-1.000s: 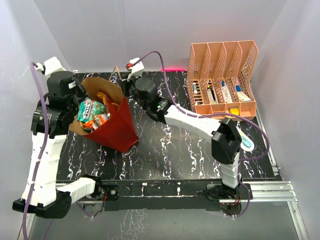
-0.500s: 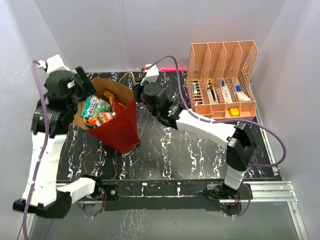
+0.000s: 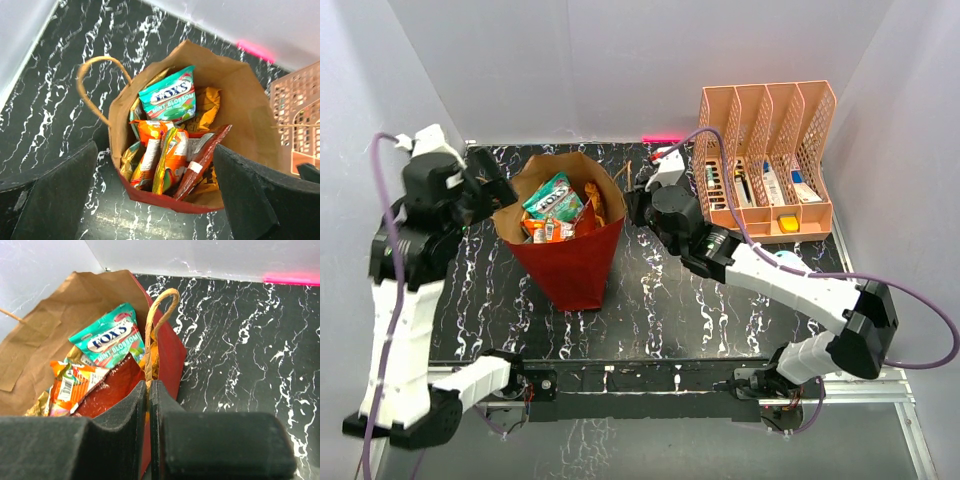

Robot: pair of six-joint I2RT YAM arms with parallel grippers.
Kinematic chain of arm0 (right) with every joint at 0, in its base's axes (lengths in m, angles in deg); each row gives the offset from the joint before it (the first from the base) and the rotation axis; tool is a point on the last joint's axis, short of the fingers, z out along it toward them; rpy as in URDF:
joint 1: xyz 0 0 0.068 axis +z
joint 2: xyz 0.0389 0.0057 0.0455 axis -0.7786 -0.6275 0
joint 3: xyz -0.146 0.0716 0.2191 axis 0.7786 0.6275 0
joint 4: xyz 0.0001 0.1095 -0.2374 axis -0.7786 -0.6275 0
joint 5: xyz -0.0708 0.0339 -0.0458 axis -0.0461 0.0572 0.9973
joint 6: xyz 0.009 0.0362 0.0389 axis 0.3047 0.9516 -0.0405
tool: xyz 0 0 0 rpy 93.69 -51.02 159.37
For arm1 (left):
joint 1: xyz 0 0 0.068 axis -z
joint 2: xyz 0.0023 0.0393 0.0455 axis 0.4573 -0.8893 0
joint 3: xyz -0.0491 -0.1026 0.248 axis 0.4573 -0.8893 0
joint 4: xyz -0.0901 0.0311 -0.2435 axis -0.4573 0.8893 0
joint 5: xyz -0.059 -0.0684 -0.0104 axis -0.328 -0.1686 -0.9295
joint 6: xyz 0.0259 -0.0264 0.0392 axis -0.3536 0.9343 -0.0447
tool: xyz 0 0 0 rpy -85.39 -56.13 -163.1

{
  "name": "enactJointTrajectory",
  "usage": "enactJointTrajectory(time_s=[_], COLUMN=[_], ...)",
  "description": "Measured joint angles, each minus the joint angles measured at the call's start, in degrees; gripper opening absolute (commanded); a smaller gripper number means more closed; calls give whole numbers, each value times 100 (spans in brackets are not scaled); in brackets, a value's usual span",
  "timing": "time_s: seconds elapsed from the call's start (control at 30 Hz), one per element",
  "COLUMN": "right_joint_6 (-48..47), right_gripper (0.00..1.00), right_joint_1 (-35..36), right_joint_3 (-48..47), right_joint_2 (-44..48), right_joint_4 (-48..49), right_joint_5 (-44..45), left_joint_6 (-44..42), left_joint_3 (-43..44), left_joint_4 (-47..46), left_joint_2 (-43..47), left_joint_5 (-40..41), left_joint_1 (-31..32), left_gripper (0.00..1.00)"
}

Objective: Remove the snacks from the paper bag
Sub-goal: Adjust the paper bag at the center of the board.

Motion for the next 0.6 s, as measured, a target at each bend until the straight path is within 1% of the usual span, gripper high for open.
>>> enactJointTrajectory(time_s=[0.13, 0.2, 0.3, 0.4, 0.5, 0.53, 0.57, 0.6], right_joint_6=[-2, -28, -96, -173, -225, -256, -284, -315], right_gripper=[8, 8, 8, 8, 8, 8, 8, 8], right_joint_1=[-4, -4, -4, -2, 0, 0, 0, -2], right_joint_3=[216, 297, 387, 444, 498, 531, 562, 586], right_joint_2=[262, 354, 494, 603, 693, 717, 741, 758], right_joint_4=[-138, -140, -184, -205, -256, -243, -240, -245], right_joint_5=[-129, -192, -232, -273, -297, -299, -299, -299], left_joint_6=[28, 111, 258, 426, 424, 402, 372, 348], left_joint_3=[-17, -146, -413, -566, -643, -643, -638, -608], left_joint_4=[20, -101, -63, 92, 164, 177, 190, 219], left_joint_2=[-765, -1023, -1019, -815, -535, -490, -487, -516], left_joint_5=[-118, -184, -79, 284, 649, 734, 807, 850], left_joint_1=[-4, -17, -24, -28, -31, -33, -57, -85], left_gripper=[98, 96, 96, 98, 98, 97, 95, 90])
